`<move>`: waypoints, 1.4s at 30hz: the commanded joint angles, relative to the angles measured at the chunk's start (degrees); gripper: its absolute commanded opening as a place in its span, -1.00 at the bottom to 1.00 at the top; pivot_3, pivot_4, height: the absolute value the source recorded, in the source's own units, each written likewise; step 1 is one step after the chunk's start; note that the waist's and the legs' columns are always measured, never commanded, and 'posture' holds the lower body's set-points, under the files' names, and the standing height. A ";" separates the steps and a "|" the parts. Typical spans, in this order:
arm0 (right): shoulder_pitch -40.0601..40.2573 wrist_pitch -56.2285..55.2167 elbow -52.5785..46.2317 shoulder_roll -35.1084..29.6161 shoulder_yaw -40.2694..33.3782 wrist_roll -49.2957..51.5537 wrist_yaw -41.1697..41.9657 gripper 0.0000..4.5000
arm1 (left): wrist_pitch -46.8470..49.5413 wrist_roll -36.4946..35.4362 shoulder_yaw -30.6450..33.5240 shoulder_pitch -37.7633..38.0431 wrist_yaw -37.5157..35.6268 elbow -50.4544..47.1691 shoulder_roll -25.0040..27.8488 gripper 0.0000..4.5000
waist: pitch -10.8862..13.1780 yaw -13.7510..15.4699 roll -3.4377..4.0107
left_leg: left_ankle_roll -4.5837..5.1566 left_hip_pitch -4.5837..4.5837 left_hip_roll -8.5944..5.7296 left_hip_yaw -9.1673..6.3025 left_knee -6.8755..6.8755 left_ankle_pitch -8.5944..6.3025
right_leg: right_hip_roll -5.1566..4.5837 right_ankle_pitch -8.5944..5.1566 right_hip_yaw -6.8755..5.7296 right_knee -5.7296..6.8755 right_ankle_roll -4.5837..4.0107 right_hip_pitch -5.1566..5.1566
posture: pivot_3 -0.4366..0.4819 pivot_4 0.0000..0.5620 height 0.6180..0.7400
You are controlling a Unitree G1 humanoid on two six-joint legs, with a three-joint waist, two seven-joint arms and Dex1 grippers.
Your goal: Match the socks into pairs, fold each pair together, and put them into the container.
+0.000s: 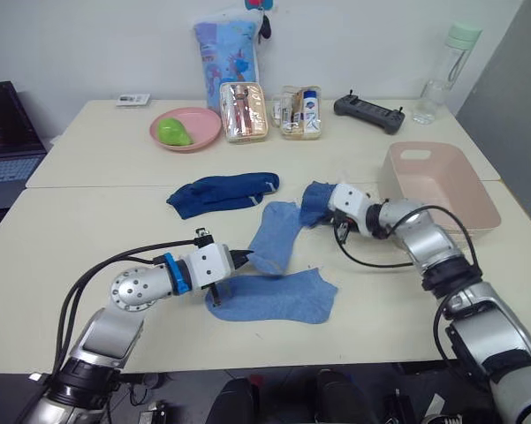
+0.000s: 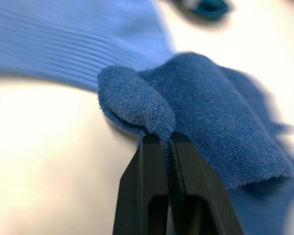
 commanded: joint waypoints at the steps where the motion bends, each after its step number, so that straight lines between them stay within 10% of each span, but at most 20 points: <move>1: -2.16 -4.38 1.92 -0.76 0.60 -2.63 0.37 -0.98 | -1.30 -1.70 3.23 1.39 -0.61 -1.27 1.80 -1.00 | 0.00 0.00 0.00 | 0.00 -0.04 0.01 0.01 0.00 0.00 | 0.00 0.00 0.00 0.00 0.00 -0.04 | -0.05 -0.47 1.00; 5: -1.76 -3.97 1.96 -1.04 0.90 -2.86 4.73 -0.98 | -1.59 -2.26 3.77 1.69 -0.86 -1.20 2.04 -1.00 | 0.00 0.08 0.00 | 0.00 -0.29 0.00 0.01 0.06 0.00 | -0.01 0.01 0.01 0.00 -0.01 -0.23 | -0.05 -0.47 1.00; 16: -0.64 14.64 -15.27 -3.70 -2.42 8.48 23.08 0.51 | -1.73 -2.73 4.15 3.56 -0.91 -2.89 1.84 -1.00 | 0.00 0.12 0.00 | 0.00 -0.67 0.00 0.03 0.10 0.01 | -0.03 0.03 0.02 0.06 -0.01 -0.66 | -0.05 -0.47 1.00; 36: -9.55 12.52 11.82 16.17 -2.36 3.82 3.53 0.51 | -1.09 -2.15 3.97 5.66 0.18 -5.52 1.90 -1.00 | 0.00 0.05 0.03 | -0.02 -0.67 -0.01 0.08 0.10 0.02 | -0.07 0.11 0.00 0.12 -0.13 -0.74 | -0.05 -0.47 1.00; 42: -9.64 14.47 11.65 17.09 -4.45 6.01 5.62 -0.33 | -0.84 -2.10 4.15 6.06 0.39 -5.76 1.99 -1.00 | 0.00 0.00 0.03 | -0.01 -0.66 0.00 0.10 0.10 0.02 | -0.06 0.11 0.02 0.13 -0.13 -0.73 | -0.05 -0.47 1.00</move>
